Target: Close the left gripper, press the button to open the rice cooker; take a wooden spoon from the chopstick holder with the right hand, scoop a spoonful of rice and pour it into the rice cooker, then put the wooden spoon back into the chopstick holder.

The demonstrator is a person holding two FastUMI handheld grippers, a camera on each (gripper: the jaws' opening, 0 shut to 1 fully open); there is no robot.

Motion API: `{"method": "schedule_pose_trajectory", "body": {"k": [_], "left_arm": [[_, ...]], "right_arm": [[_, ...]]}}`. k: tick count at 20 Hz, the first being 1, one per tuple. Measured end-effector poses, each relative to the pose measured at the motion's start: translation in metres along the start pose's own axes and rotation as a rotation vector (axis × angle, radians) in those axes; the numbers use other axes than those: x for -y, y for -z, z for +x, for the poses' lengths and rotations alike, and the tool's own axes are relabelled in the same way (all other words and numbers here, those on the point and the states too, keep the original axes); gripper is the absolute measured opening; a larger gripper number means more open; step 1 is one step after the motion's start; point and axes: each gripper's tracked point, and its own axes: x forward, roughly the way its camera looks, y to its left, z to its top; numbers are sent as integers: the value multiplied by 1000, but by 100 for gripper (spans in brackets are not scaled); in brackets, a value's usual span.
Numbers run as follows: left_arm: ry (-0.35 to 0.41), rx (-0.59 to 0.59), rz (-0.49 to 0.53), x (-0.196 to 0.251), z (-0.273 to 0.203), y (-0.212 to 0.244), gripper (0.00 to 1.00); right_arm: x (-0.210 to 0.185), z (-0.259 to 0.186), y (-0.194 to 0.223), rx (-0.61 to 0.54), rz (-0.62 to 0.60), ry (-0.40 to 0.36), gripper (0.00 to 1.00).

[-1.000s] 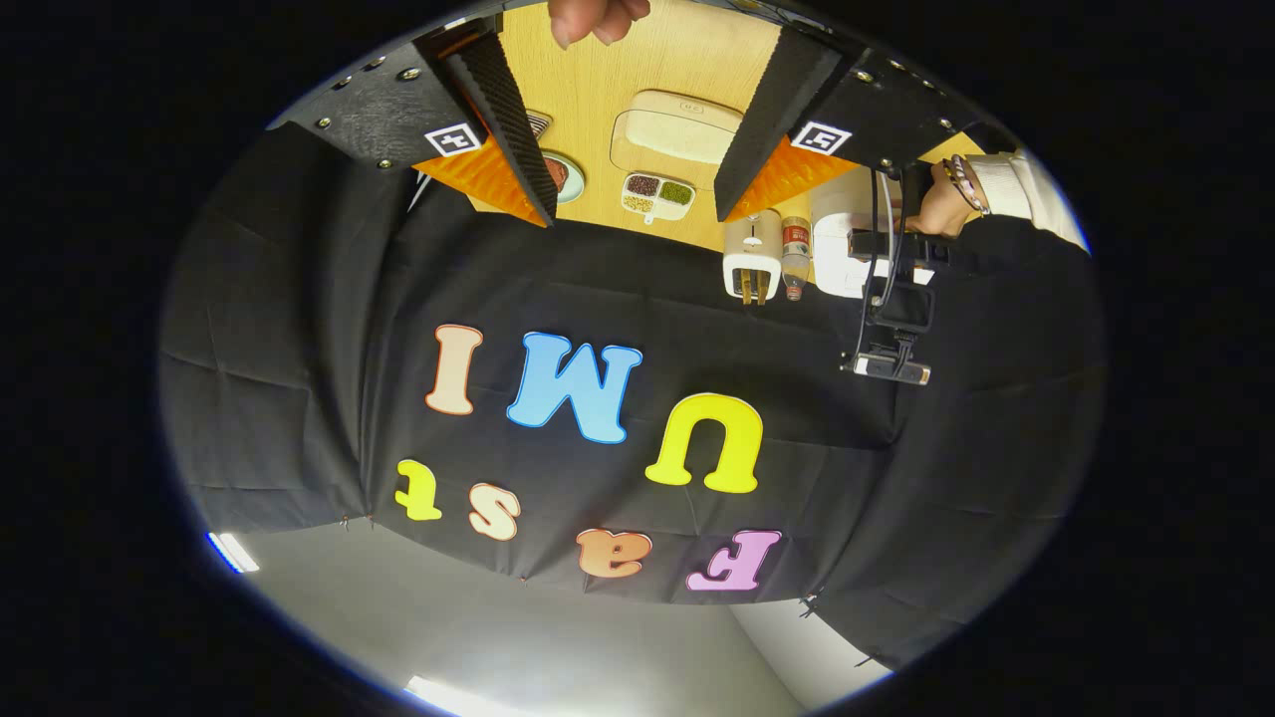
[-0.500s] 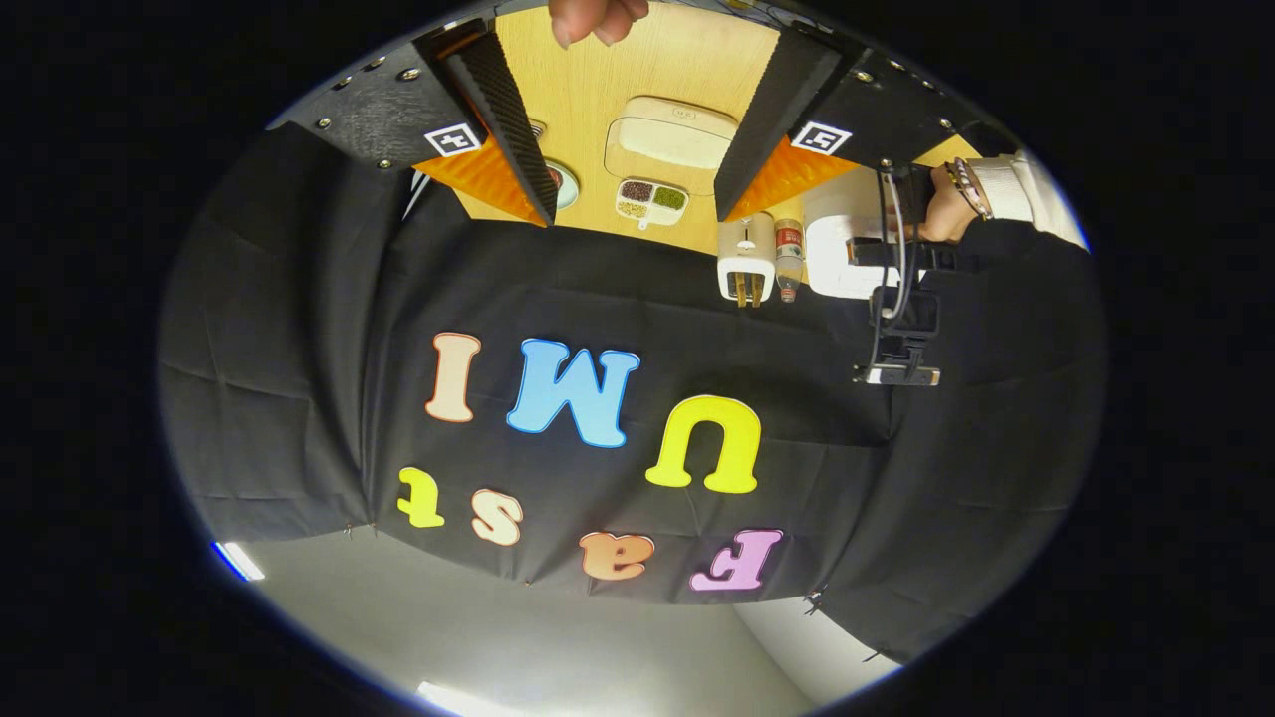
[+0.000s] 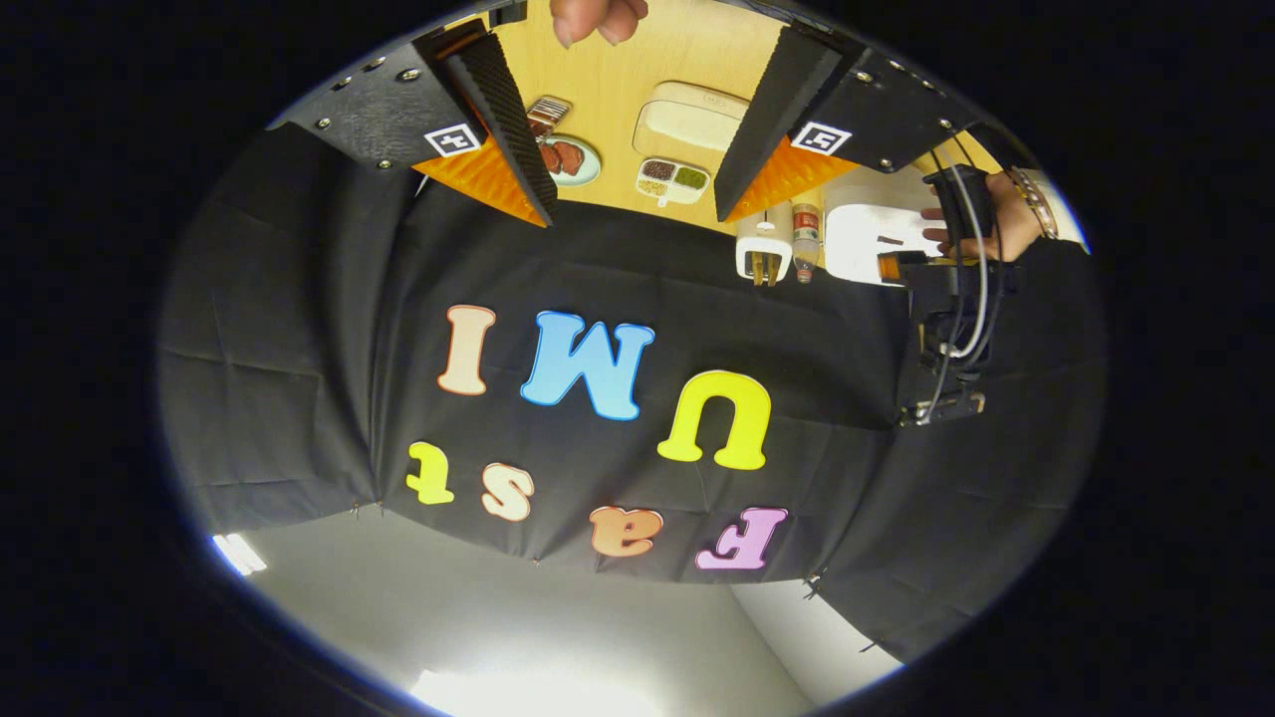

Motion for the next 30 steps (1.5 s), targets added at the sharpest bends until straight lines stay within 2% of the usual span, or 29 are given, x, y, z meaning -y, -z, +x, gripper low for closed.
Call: {"method": "schedule_pose_trajectory", "body": {"k": [1,2,4,5,6,7,8,9,11,12,15,20,21,22,26,30], "left_arm": [[34,30,5,11,-24,-12,95],[65,69,13,24,-50,-25,100],[113,166,49,51,-106,-57,91],[127,225,69,61,-135,-74,95],[140,265,85,73,-166,-87,95],[155,298,103,90,-195,-97,89],[167,336,121,105,-226,-105,89],[175,377,139,121,-254,-113,94],[181,431,183,147,-307,-119,94],[190,459,201,158,-329,-122,98],[222,526,247,182,-380,-123,93],[299,500,260,200,-397,-120,89],[308,515,253,201,-398,-129,99],[307,522,257,196,-400,-133,89],[328,522,281,186,-400,-133,89],[345,509,270,180,-393,-130,89]], "right_arm": [[11,-2,-7,25,-4,0,97],[24,-4,-12,45,-12,2,97],[50,-12,-22,79,-18,-14,97],[59,-17,-26,88,-15,-34,97],[73,-22,-31,94,-21,-45,97],[93,-28,-40,113,-33,-31,97],[113,-34,-51,143,-47,-9,97],[127,-40,-61,167,-53,4,97],[146,-52,-69,186,-35,1,97],[152,-58,-73,193,-12,-4,97],[180,-77,-85,203,36,37,97],[184,-106,-118,259,47,65,97],[178,-107,-120,263,70,52,97],[173,-105,-120,255,94,42,97],[177,-106,-114,206,166,74,97],[175,-110,-114,201,146,97,97]]}}
